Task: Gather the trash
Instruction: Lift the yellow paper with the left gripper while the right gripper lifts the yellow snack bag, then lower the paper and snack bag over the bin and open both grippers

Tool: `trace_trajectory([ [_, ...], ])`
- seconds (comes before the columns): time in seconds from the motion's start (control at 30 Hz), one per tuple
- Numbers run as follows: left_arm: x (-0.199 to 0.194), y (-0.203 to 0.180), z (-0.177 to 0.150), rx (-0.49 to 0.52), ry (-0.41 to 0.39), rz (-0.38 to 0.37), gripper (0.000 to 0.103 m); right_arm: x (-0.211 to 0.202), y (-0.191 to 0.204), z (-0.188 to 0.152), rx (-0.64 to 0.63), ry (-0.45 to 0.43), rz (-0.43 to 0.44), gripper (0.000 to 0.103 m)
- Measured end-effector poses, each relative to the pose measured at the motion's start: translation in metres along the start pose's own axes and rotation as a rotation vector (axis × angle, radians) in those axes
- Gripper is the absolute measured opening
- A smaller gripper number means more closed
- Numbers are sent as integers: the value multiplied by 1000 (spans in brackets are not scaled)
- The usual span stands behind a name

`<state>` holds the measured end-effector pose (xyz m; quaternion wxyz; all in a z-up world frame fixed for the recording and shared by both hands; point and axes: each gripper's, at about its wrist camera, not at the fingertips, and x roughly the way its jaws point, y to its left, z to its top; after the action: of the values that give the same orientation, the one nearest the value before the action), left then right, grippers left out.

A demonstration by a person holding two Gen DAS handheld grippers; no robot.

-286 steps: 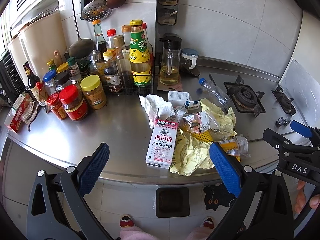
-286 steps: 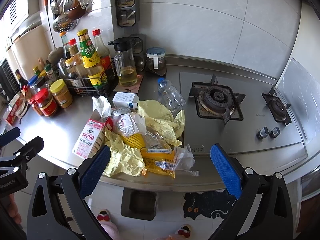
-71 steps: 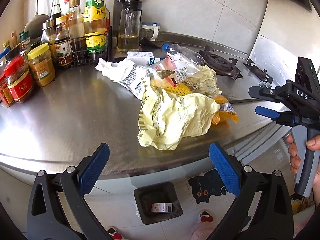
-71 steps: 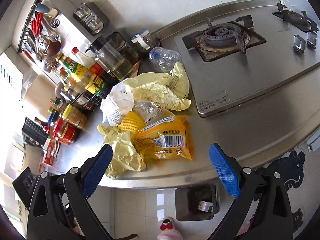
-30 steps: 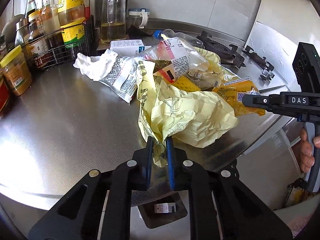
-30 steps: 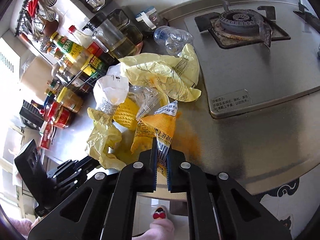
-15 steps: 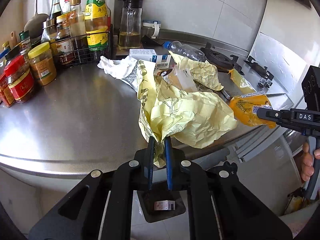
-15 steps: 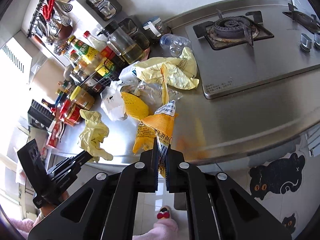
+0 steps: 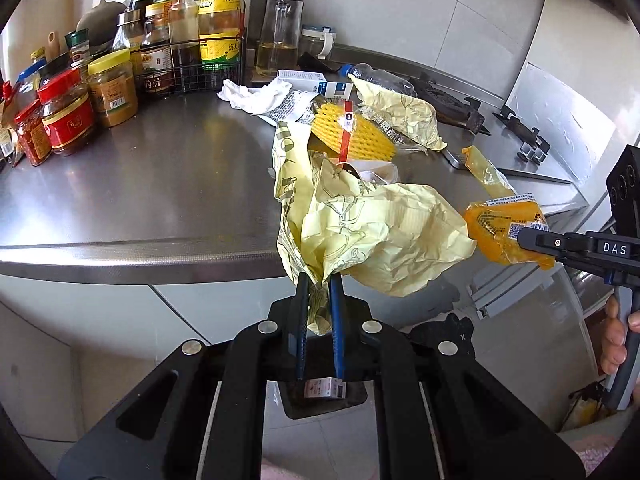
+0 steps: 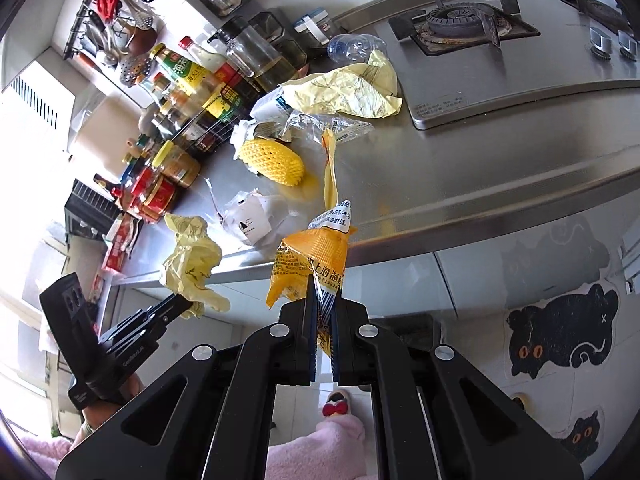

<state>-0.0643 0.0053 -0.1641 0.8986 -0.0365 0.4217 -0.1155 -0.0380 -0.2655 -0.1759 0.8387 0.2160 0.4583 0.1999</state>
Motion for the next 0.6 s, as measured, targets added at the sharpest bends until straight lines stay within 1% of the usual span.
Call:
trace_trajectory([
  [0.3, -9, -6, -13, 6, -1, 5, 9, 1, 5, -21, -11, 36, 32, 7],
  [0.47, -13, -8, -30, 1, 16, -4, 9, 6, 6, -43, -39, 98, 38, 7],
  [0.6, -8, -8, -54, -3, 67, -4, 9, 20, -1, -63, -45, 164, 19, 7],
])
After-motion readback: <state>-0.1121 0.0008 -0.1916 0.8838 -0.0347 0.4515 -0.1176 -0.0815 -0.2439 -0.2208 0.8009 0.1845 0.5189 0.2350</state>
